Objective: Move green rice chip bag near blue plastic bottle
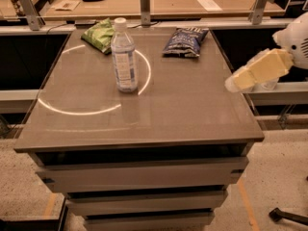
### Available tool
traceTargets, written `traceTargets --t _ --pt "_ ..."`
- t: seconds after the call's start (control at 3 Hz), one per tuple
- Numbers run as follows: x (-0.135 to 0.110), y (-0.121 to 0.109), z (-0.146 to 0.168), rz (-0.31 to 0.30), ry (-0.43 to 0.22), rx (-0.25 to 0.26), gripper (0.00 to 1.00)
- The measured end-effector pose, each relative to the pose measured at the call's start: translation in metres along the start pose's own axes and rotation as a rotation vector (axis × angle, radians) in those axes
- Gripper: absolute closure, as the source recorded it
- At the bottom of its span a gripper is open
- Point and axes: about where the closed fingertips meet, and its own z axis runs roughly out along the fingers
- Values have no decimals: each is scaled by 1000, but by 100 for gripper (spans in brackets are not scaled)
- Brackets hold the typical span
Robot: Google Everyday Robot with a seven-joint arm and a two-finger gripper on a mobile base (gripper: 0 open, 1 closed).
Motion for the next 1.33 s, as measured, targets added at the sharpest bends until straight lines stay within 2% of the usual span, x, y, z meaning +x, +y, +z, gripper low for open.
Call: traceTargets --t 0.33,0.67,1.33 --pt "-10 -24 25 -19 -89 67 0" --pt "-26 -50 54 -64 -145 95 0" --pt "-69 -73 113 -111 -232 36 0"
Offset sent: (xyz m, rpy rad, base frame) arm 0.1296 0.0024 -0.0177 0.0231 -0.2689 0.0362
